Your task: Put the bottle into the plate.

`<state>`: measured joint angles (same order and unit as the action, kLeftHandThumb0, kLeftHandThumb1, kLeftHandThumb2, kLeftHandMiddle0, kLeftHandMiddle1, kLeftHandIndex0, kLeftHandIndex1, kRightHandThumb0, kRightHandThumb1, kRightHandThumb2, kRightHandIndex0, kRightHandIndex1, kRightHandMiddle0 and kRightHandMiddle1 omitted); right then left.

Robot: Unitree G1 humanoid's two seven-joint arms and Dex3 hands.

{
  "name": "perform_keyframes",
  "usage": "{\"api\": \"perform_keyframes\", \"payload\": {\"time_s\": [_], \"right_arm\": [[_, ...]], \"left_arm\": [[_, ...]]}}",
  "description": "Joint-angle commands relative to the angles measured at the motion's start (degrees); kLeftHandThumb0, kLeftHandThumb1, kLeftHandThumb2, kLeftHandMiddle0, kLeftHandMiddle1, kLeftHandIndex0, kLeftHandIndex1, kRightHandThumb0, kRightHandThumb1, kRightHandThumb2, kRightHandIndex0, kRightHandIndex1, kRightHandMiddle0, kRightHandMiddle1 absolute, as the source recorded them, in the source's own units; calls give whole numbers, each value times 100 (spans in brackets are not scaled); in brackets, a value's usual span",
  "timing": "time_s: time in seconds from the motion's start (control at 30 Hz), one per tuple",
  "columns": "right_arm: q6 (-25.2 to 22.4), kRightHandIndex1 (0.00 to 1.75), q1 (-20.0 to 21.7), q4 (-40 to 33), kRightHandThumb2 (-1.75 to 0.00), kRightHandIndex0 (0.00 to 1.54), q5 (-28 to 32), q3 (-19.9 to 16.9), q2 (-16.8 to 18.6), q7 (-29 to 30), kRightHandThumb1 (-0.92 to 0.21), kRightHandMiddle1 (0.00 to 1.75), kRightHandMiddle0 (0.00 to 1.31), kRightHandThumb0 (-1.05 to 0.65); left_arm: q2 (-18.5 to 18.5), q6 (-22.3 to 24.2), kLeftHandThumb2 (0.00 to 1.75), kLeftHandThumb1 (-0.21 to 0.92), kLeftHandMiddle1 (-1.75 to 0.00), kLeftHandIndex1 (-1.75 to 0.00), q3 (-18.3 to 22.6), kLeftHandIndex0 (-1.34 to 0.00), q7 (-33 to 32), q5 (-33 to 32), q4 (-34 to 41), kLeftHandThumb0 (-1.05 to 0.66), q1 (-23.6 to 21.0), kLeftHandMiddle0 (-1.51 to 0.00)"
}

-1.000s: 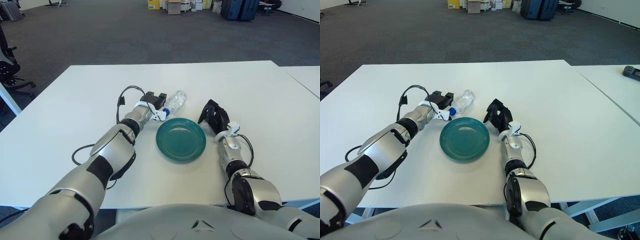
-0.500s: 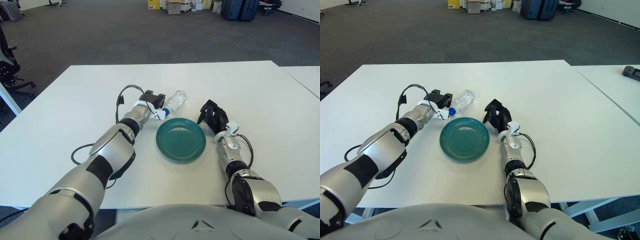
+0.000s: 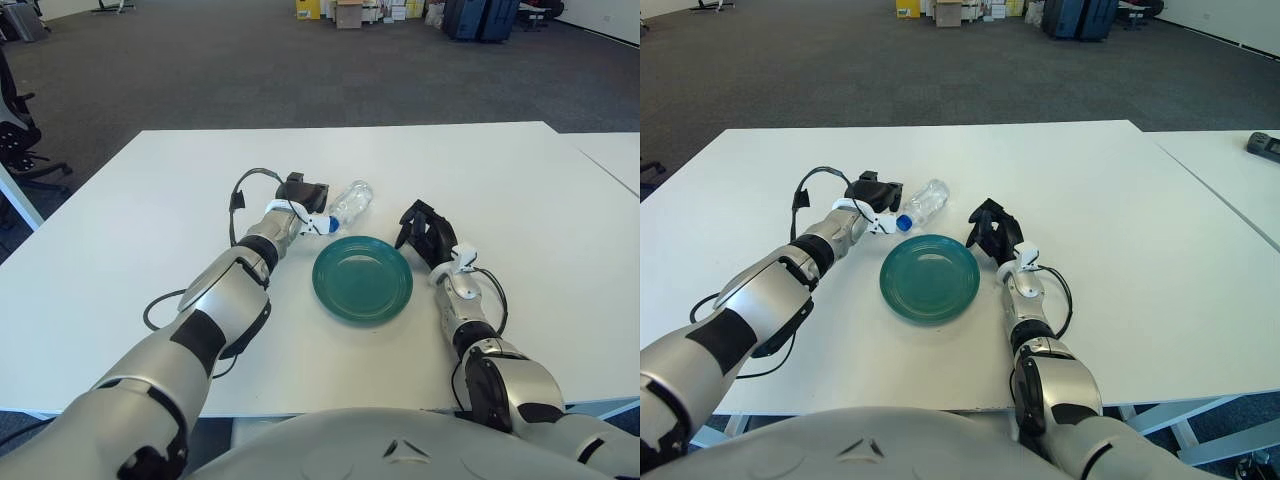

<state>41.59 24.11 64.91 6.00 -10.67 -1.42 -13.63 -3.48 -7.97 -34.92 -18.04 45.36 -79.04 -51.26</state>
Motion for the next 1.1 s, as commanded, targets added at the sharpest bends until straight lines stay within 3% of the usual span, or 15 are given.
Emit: {"api": "perform_keyframes", "payload": {"time_s": [0.0, 0.4, 0.57, 0.73, 0.9, 1.0, 1.07], "right_arm": [[-105, 152, 50, 0, -88, 92, 80, -111, -134, 102, -92, 150, 58, -82], [-242, 149, 201, 192, -92, 93, 80, -237, -251, 234, -92, 146, 58, -82], [-295, 148, 245, 229, -92, 93, 63, -244, -280, 253, -92, 145, 58, -81], [-260, 148, 307, 24, -87, 93, 19, -242, -360, 377, -92, 146, 59, -76], [-121, 148, 398, -147, -75, 92, -174, -198, -551, 776, -92, 150, 60, -63], [-22, 147, 400, -168, -71, 91, -222, -193, -583, 975, -92, 152, 60, -58], [11, 147, 400, -171, -68, 91, -211, -191, -589, 1028, -92, 154, 60, -55]], "left_arm": [[-268, -154, 117, 43, -175, -175, 170, -53, -232, -159, 23, -44, 89, -113], [-735, -1084, 119, 41, -175, -175, 727, -53, -349, -759, 322, -44, 268, -109], [-1112, -1623, 120, 41, -175, -175, 1000, -53, -298, -1058, 539, -44, 395, -109], [-1211, -2090, 119, 41, -175, -175, 1658, -53, -12, -1800, 703, -43, 706, -109], [-1226, -2600, 118, 42, -175, -175, 2785, -52, 1176, -3245, 936, -43, 1184, -110], [-1133, -2189, 118, 42, -175, -175, 3753, -52, 2803, -4589, 992, -43, 1370, -110], [-1098, -1880, 116, 44, -175, -175, 4165, -51, 3538, -5150, 953, -43, 1405, -97]]}}
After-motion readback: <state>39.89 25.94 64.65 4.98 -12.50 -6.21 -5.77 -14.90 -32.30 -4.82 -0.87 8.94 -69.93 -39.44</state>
